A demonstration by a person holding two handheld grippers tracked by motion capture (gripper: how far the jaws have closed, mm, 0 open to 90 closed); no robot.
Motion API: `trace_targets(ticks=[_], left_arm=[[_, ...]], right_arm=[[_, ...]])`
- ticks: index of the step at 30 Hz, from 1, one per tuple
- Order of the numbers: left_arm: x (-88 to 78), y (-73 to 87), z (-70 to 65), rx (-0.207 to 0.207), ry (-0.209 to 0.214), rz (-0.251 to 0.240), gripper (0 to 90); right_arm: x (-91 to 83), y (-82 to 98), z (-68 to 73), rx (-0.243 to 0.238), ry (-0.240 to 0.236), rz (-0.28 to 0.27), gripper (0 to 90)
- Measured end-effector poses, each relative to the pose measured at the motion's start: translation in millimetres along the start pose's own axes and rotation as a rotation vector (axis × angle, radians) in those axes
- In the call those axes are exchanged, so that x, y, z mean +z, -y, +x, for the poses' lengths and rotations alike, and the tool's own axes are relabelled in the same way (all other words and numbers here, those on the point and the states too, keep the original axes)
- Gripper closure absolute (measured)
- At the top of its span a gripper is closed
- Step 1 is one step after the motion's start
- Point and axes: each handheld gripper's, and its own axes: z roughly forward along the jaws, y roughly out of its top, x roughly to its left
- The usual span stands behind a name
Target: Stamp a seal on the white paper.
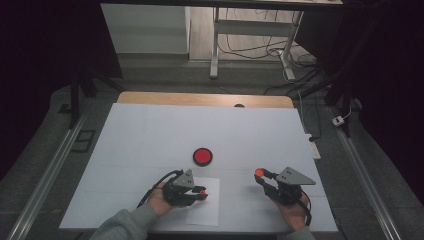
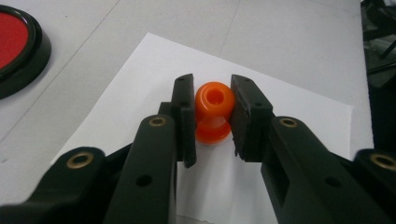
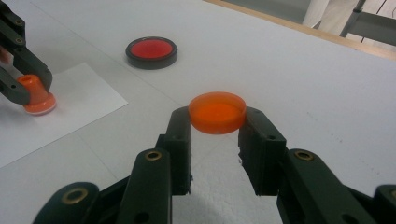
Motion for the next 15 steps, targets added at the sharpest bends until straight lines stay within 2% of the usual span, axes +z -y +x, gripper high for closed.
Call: trace_targets(ticks=[6,15], left_arm=[[0.1,0.9,-2.8,0.022,-0.02,-0.001,72.6],[0.6,3.8,-5.0,0.029,-0.031,-0.022,72.7]], right_arm=[[0.7,-0.3,1.6,-0.004,-0.002,-0.002,64.5],[0.8,-0.2,1.6,-0.007,0.0,0.0,64.5]])
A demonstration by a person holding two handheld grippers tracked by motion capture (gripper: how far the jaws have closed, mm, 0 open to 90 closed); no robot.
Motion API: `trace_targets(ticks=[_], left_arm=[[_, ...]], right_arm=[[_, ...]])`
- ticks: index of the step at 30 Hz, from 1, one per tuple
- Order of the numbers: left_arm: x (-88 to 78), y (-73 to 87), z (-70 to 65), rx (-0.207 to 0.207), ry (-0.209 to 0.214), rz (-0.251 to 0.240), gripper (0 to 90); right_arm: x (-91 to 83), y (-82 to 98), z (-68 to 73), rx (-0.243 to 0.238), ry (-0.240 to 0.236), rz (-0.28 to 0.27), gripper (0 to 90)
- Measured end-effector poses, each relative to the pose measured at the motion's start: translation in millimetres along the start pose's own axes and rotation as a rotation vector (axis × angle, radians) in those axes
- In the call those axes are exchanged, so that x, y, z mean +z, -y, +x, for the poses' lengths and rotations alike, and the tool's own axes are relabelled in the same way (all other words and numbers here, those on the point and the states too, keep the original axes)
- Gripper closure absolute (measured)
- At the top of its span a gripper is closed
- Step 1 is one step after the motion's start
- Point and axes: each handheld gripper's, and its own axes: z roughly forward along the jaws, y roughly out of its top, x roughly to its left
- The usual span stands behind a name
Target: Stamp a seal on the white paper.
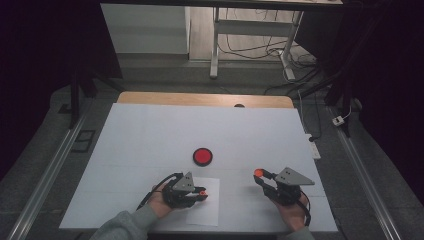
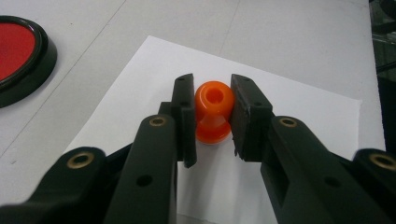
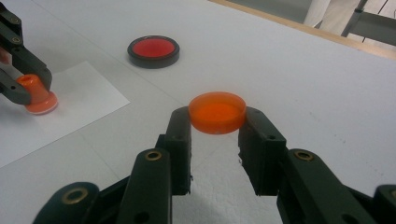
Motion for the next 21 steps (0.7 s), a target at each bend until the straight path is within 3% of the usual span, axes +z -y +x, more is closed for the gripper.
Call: trace_targets(ticks=[21], left_arm=[[0.3,0.8,0.6,-0.003,0.004,-0.005,72.8]], right_arm=[[-0.4,-0.3,-0.1,-0.003,-0.001,-0.001,64.5]])
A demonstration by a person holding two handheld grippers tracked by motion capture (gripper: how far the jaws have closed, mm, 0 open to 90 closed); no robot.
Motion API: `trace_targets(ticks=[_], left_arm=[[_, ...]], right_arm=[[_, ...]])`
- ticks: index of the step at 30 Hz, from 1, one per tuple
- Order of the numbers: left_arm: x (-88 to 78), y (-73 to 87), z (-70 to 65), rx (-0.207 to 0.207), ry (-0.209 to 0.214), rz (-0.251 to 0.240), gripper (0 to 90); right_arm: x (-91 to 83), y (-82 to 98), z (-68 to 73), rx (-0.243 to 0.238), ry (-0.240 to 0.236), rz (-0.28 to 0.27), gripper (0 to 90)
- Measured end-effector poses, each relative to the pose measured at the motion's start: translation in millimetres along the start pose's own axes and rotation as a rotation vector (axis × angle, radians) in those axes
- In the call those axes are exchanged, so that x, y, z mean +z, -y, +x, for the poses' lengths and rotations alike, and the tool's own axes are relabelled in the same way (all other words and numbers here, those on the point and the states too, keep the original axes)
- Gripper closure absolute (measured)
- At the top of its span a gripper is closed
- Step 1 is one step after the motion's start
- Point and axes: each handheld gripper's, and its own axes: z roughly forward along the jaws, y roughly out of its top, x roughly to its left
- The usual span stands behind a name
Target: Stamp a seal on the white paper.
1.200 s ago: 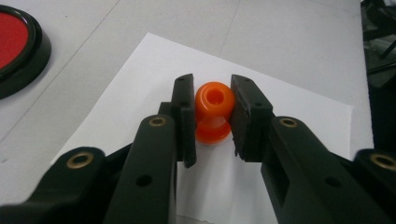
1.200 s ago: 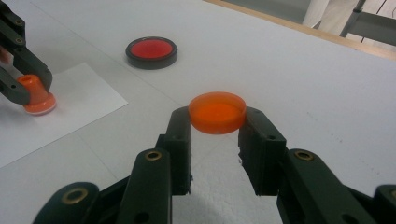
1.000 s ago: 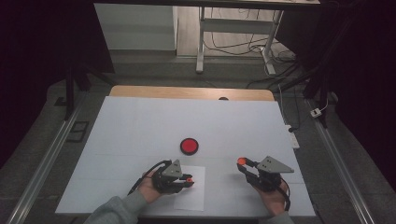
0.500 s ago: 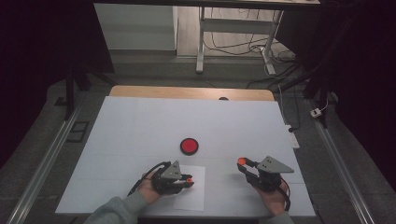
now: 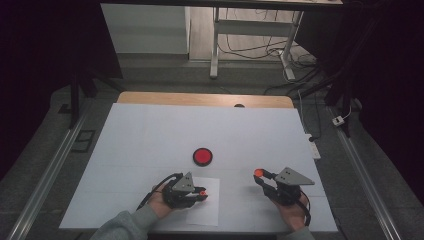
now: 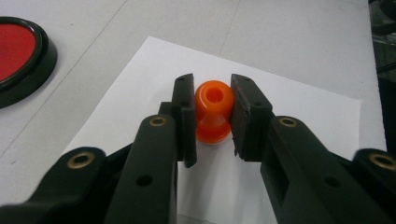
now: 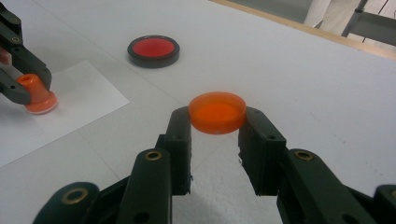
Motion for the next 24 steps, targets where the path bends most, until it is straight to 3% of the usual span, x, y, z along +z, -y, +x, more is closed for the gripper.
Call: trace_targets(ticks=[22,24], left_arm=[[-0.3,-1.4,0.3,0.007,0.001,0.002,72.5],[-0.8,-1.6,0.6,0.017,0.003,-0.014,72.5]], right_arm=[[0.5,-0.2,-0.1,-0.001,-0.001,-0.001,64.5],[0.3,-0.4,-0.1,-0.002,-0.002,-0.001,64.5]])
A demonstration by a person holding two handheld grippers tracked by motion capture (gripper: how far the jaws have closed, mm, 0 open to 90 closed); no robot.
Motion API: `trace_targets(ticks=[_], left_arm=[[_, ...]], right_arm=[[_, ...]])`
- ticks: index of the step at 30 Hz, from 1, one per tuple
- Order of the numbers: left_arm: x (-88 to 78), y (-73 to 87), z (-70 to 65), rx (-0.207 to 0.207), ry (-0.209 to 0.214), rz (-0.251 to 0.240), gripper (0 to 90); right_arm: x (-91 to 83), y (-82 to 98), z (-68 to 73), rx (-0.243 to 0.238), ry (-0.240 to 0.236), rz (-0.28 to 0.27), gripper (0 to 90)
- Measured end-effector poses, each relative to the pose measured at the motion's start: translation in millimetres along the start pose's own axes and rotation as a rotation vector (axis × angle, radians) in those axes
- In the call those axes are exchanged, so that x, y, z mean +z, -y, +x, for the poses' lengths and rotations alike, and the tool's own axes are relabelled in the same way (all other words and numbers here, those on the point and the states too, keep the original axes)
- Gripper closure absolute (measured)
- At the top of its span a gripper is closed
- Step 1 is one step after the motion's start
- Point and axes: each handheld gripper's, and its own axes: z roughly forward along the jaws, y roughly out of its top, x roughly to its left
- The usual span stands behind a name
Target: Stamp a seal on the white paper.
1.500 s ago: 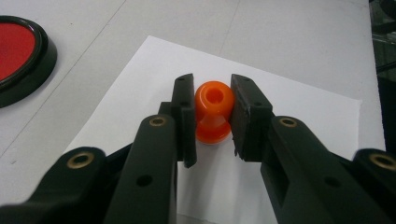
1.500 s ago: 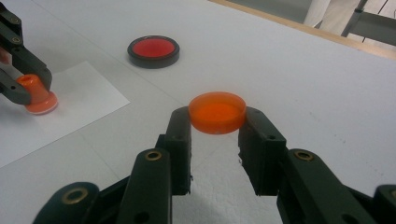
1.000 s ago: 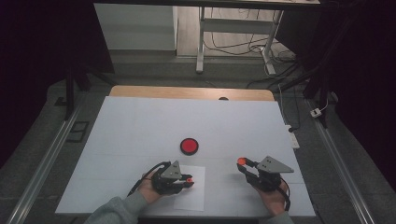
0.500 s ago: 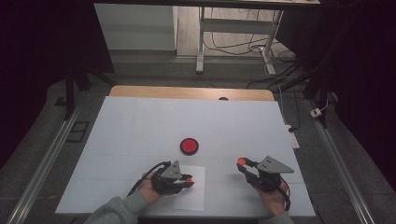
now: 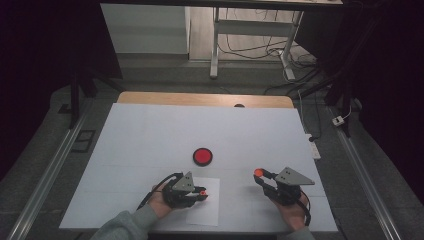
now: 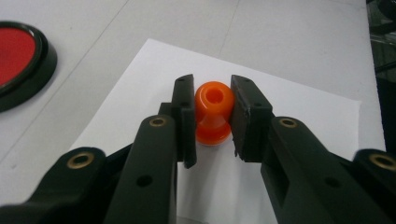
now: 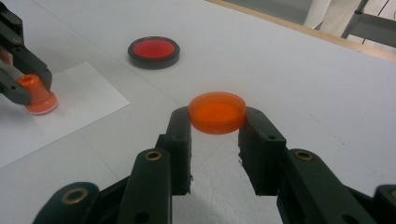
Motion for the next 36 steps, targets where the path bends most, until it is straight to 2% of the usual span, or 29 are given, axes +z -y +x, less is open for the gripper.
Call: trace_targets(ticks=[3,5,11,19,24,31,36], left_arm=[[-6.8,-4.8,0.8,-0.008,-0.001,-0.064,72.5],[-10.1,-7.4,1.0,-0.011,-0.003,-0.08,72.5],[-14.2,-7.7,4.2,-0.042,0.002,-0.089,72.4],[-27.6,-12.1,12.4,-0.107,-0.01,-0.137,72.4],[-37.3,-17.5,16.3,-0.128,-0.029,-0.16,72.4],[-46.4,-23.7,17.0,-0.161,-0.03,-0.193,72.3],[-55.8,-31.3,21.4,-0.168,-0.043,-0.21,72.3]], right_arm=[[-0.2,0.0,-0.2,0.0,0.0,-0.001,64.5],[-0.4,0.1,-0.4,0.004,-0.001,-0.006,64.5],[-0.5,-0.3,0.2,0.001,-0.003,-0.006,64.5],[0.2,-0.6,1.1,0.001,-0.003,0.001,64.5],[1.5,-0.5,1.6,-0.001,-0.007,-0.004,64.5],[1.5,-1.2,1.5,0.004,-0.004,-0.006,64.5],[2.2,-0.9,0.4,0.002,-0.006,-0.003,64.5]])
